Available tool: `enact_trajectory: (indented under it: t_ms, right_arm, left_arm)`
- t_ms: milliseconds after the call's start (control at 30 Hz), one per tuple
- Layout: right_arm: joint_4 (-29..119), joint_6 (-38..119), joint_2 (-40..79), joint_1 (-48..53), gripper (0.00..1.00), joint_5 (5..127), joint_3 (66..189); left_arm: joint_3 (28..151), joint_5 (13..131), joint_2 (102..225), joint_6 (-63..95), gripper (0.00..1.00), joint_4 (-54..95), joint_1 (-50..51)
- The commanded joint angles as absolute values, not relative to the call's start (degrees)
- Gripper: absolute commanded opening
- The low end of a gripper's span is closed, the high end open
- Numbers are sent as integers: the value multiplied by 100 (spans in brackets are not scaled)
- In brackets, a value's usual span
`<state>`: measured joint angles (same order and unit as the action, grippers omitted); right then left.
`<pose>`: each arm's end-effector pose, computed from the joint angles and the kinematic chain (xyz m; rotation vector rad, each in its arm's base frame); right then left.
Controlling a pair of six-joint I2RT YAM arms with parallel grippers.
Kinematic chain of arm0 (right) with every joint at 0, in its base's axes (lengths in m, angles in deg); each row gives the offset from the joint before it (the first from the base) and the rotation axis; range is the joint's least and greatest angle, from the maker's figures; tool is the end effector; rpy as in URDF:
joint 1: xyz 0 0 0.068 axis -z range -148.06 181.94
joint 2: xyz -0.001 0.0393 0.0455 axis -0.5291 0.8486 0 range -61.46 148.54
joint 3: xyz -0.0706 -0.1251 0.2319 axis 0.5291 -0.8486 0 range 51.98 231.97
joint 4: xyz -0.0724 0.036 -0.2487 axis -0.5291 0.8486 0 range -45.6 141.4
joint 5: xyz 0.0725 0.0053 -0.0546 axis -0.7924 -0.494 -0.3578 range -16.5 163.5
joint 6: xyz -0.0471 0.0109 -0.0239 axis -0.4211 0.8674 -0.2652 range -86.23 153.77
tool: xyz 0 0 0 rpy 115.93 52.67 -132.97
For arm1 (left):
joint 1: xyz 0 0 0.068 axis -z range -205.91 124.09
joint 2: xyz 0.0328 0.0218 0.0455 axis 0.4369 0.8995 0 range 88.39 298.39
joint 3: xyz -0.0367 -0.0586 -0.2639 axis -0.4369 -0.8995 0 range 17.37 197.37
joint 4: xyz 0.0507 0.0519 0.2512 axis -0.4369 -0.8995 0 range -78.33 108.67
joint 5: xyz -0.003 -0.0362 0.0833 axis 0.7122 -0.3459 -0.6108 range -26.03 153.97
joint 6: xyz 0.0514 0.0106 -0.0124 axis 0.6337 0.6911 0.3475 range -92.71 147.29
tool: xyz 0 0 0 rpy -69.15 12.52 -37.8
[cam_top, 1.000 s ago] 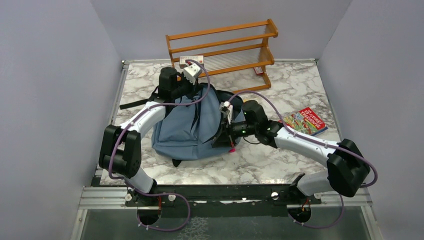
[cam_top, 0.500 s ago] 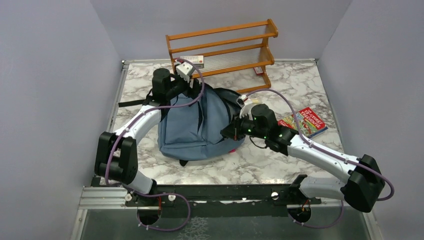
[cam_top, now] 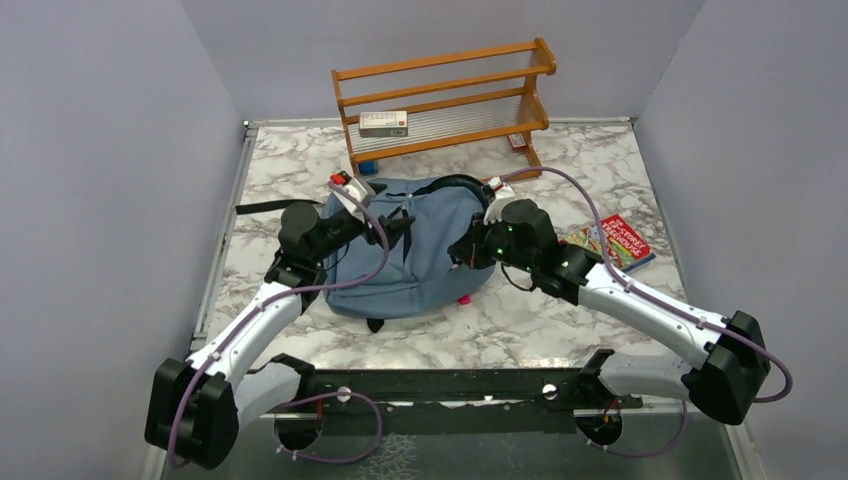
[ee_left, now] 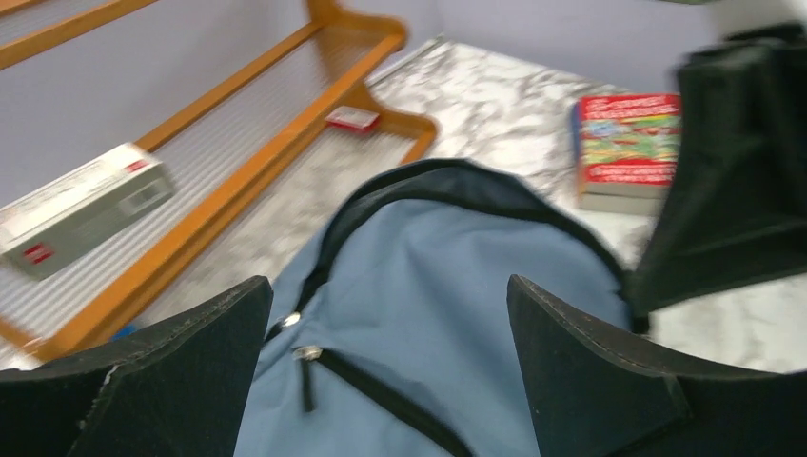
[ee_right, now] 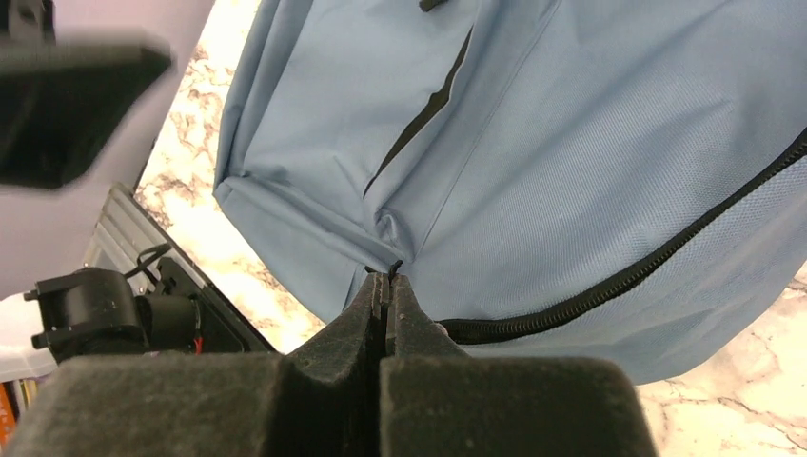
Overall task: Pack the student bag
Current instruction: Unzip the student bag at the center of the board.
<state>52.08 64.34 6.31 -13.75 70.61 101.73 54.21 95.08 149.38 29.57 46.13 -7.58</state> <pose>0.1875 0.1949 0.2917 -0.3146 2.1128 0.8713 0.2262 -0.0941 0.3049 0.6997 1.3887 -0.6315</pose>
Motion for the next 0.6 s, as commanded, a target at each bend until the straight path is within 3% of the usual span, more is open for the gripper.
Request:
enact_trajectory:
  t_ms: [0, 300, 567]
  right_arm:
    - [5172, 6349, 434, -1409, 1, 7237, 10468]
    - [4943, 6466, 242, -1410, 1, 6990, 10410]
    - [4696, 6585, 202, -1411, 1, 6632, 10294]
  left_arm:
    - [4856, 9928, 14474, 2498, 93, 5345, -57]
    - [4121, 9289, 14607, 2152, 89, 6213, 717]
    - [4309, 9173, 15318, 2214, 88, 6557, 1182]
